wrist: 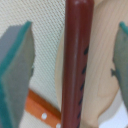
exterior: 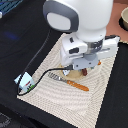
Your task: Interact with the objects in diverse but meaningful ways.
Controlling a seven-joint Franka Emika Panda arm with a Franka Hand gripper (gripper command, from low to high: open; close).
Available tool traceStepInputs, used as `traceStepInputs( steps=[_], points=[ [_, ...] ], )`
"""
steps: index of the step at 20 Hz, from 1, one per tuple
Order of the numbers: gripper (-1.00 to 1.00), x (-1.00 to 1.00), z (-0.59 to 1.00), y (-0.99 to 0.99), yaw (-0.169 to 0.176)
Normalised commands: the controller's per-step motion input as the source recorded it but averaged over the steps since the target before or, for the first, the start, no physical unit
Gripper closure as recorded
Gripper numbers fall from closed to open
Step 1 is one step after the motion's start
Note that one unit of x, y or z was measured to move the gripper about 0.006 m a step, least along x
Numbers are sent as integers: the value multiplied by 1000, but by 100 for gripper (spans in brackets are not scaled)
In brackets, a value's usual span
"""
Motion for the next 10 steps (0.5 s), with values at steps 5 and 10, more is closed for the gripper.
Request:
traceStepInputs(
  steps=[5, 10],
  points=[
    [-100, -55, 567, 18, 49],
    [-100, -38, 337, 41, 48]
  ],
)
